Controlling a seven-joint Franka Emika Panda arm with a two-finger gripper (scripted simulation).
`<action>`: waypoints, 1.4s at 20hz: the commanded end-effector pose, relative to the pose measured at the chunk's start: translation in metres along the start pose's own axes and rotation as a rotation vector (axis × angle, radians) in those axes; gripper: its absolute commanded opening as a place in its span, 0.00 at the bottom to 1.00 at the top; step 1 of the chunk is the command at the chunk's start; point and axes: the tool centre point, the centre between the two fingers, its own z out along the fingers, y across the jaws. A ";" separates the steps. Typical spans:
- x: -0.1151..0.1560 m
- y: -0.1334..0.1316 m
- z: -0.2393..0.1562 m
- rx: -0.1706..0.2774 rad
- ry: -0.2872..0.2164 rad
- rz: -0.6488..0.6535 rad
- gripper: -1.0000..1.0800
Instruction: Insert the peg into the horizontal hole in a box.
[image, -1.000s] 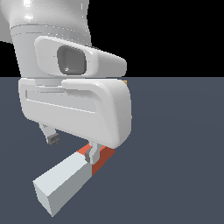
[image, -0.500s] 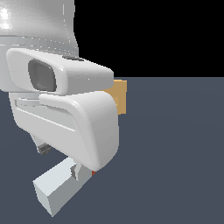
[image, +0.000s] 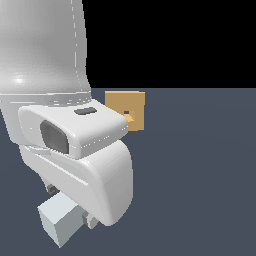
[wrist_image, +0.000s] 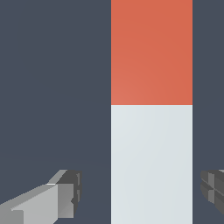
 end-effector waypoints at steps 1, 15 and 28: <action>0.000 0.000 0.009 -0.001 0.001 0.001 0.96; 0.000 0.000 0.013 -0.001 0.001 0.001 0.00; 0.060 0.009 0.002 -0.002 -0.001 -0.149 0.00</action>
